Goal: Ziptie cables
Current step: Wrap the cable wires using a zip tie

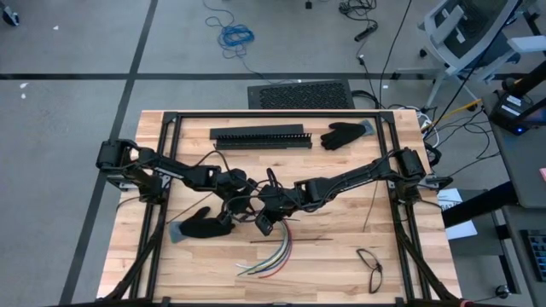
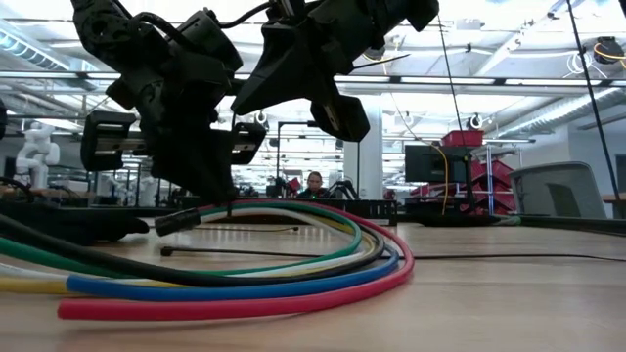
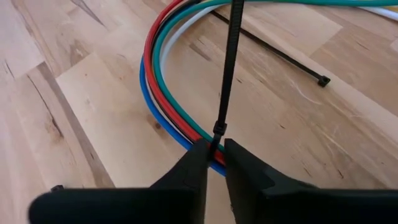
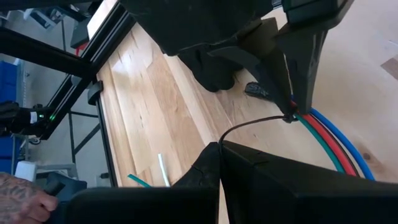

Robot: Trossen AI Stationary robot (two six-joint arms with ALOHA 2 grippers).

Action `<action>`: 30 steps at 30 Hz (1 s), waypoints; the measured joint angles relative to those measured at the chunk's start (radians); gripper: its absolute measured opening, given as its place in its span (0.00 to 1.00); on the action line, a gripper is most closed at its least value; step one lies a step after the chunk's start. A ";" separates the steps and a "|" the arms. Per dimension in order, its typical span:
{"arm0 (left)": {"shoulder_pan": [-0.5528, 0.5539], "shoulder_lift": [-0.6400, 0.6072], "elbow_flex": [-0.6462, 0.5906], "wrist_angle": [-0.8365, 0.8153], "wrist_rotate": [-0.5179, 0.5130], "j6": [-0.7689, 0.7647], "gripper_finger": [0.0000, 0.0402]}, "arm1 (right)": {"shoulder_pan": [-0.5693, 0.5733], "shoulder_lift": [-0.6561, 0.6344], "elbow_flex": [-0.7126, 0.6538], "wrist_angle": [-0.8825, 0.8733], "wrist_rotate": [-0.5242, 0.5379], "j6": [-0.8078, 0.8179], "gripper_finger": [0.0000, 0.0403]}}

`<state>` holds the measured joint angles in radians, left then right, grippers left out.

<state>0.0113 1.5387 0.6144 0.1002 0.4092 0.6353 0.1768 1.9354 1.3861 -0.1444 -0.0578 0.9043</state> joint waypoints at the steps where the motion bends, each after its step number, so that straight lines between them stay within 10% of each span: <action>1: 0.000 0.000 0.000 0.000 0.000 0.000 0.10 | 0.000 0.000 0.000 0.000 0.000 0.000 0.00; 30: -0.038 -0.001 -0.001 0.000 -0.062 -0.099 0.00 | -0.008 -0.006 0.000 0.132 0.088 -0.033 0.00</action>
<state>-0.0269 1.5379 0.6136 0.1002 0.3469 0.5364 0.1692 1.9298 1.3865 -0.0129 0.0301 0.8712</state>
